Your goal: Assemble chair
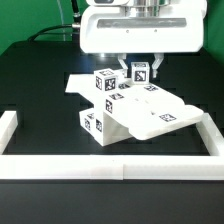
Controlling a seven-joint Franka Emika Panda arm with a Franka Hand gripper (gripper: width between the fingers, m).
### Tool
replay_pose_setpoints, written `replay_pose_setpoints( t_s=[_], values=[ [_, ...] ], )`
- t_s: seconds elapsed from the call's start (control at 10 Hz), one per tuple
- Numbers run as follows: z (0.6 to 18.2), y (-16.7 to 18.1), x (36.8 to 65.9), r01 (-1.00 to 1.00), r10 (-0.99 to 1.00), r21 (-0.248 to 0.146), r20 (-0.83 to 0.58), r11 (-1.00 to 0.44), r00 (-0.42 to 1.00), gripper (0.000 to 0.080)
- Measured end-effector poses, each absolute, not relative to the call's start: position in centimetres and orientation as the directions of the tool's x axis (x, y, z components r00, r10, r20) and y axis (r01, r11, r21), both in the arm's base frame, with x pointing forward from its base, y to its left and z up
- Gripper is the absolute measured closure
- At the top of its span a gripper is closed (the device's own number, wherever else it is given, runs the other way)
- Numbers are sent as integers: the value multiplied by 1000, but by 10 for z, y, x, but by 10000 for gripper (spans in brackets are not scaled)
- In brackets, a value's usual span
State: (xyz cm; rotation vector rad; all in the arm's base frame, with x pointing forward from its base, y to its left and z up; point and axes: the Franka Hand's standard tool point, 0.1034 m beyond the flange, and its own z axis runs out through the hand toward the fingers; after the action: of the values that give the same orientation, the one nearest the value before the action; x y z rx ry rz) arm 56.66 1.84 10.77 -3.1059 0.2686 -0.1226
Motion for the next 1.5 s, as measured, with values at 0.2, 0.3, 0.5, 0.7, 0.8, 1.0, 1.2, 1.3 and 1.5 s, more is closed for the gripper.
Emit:
replay_pose_setpoints(
  t_s=[0.2, 0.3, 0.5, 0.7, 0.8, 1.0, 1.2, 1.3, 1.5],
  values=[
    [108, 19, 567, -308, -310, -39, 71, -951, 948, 531],
    [108, 19, 567, -345, -347, -42, 70, -938, 935, 531],
    [107, 19, 567, -477, -479, -52, 63, -878, 875, 530],
    [107, 20, 566, -586, -589, -65, 52, -808, 806, 530],
    [107, 21, 566, -643, -646, -71, 46, -763, 762, 530],
    [107, 21, 566, -712, -716, -76, 38, -698, 697, 530],
    [107, 22, 566, -799, -803, -87, 22, -596, 596, 528],
    [107, 23, 567, -823, -827, -90, 16, -561, 562, 528],
    [107, 24, 567, -887, -891, -96, -1, -453, 455, 528]
  ],
)
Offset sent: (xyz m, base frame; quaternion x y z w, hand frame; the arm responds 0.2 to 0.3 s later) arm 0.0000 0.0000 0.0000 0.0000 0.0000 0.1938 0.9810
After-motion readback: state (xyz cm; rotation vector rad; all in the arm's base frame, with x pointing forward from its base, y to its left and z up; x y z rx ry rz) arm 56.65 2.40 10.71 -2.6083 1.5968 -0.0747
